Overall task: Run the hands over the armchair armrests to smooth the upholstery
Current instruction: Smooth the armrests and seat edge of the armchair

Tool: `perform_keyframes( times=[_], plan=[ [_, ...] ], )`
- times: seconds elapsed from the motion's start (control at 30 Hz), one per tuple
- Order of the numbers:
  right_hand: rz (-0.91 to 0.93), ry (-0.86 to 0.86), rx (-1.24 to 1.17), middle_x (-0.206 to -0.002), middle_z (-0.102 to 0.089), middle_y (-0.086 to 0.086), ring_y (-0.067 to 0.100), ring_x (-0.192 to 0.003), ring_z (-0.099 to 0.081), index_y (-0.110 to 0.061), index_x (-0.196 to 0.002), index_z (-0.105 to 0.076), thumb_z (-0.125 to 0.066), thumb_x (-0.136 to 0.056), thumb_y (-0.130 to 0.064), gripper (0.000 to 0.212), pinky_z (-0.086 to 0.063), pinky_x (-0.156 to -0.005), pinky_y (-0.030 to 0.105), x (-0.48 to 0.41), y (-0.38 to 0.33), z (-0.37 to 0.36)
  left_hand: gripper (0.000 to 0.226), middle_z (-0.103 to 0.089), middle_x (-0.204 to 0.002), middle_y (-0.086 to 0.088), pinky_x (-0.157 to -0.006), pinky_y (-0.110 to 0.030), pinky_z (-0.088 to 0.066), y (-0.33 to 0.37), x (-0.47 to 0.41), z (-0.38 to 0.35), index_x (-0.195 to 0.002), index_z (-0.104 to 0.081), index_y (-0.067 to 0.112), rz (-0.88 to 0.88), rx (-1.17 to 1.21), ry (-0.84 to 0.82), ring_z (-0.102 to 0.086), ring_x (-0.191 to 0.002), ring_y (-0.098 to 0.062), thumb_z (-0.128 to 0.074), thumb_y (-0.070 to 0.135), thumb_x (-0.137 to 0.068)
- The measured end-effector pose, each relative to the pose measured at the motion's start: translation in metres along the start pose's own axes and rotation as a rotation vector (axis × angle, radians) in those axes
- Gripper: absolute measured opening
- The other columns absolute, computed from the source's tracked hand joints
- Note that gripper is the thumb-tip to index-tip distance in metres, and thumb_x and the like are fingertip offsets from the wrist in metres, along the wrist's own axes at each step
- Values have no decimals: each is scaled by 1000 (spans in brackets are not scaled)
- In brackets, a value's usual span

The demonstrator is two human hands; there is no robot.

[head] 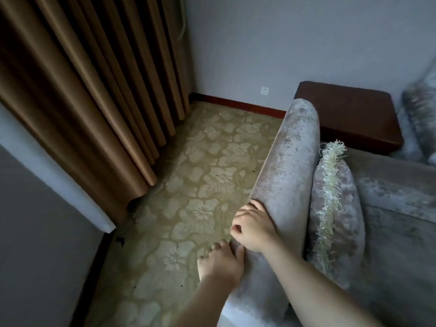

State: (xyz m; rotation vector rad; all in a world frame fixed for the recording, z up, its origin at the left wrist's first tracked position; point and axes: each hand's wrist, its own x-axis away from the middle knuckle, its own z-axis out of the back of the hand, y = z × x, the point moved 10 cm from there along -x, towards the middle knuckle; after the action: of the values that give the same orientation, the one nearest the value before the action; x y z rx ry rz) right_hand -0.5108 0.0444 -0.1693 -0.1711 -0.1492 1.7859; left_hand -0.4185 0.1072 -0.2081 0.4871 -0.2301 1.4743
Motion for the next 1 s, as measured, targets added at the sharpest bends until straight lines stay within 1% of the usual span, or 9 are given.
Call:
perform_keyframes(
  times=[0.03, 0.07, 0.13, 0.2, 0.27, 0.43, 0.67, 0.87, 1.0],
  plan=[
    [-115, 17, -33, -129, -56, -7, 13, -133, -34, -29, -108, -65, -37, -84, -47, 42, 8, -112, 29, -1, 8, 0, 61, -46, -136, -11, -99, -43, -34, -4, -2, 9, -132, -37, 11, -62, -66, -7, -44, -125, -29, -20, 55, -95],
    [-292, 50, -59, -149, -37, -3, 14, -143, -15, -31, -126, -53, -35, -85, -52, 50, 16, -111, 33, 0, 21, 0, 64, -42, -140, -11, -102, -44, -31, -9, -5, 19, -136, -33, 10, -124, -121, -6, -40, -128, -28, -19, 56, -94],
    [-732, 99, -106, -158, 11, 6, 22, -144, 15, -27, -148, -13, -33, -82, -66, 79, 23, -109, 49, 13, 48, -2, 66, -36, -145, -12, -105, -45, -27, -18, -14, 42, -141, -27, 10, -232, -205, 18, -32, -133, -28, -19, 56, -95],
    [-1056, 77, -200, -151, 31, 15, 39, -140, 19, -19, -147, 13, -41, -74, -73, 106, 8, -109, 64, 29, 60, -8, 65, -36, -145, -11, -106, -44, -27, -25, -23, 64, -142, -27, 11, -302, -259, 50, -30, -134, -28, -20, 55, -95],
    [-1163, 39, -225, -149, 31, 20, 47, -138, 14, -14, -143, 26, -45, -70, -78, 119, -3, -106, 69, 32, 62, -12, 65, -36, -144, -11, -106, -43, -27, -28, -33, 80, -141, -28, 12, -356, -292, 58, -30, -134, -27, -19, 56, -95],
    [-1193, 49, -117, -154, 13, 22, 48, -139, 2, -12, -144, 23, -45, -76, -69, 111, -17, -107, 63, 30, 61, -10, 66, -30, -148, -10, -110, -44, -26, -8, -68, 102, -144, -24, 12, -535, -388, 67, -23, -139, -26, -16, 56, -95],
    [-1185, 109, -106, -155, 5, 23, 44, -140, -8, -13, -147, 14, -24, -82, -74, 97, -16, -111, 54, 31, 57, -8, 58, -41, -136, -9, -98, -41, -33, 66, -129, 120, -133, -37, 15, -832, -503, 81, -37, -128, -27, -23, 56, -94],
    [-1233, 9, -127, -156, 0, 17, 37, -142, -7, -18, -149, 10, -25, -74, -70, 97, -11, -113, 50, 33, 60, -10, 55, -44, -132, -9, -97, -41, -36, 136, -186, 164, -129, -41, 17, -991, -494, 101, -38, -126, -27, -26, 56, -94],
    [-1243, 55, -75, -141, -42, 22, 42, -123, -49, -7, -140, -41, -53, -60, -63, 99, -43, -95, 52, 34, 59, 10, 52, -45, -130, -8, -95, -42, -36, 177, -210, 176, -125, -43, 16, -1042, -524, 101, -39, -124, -27, -28, 56, -94]
  ],
)
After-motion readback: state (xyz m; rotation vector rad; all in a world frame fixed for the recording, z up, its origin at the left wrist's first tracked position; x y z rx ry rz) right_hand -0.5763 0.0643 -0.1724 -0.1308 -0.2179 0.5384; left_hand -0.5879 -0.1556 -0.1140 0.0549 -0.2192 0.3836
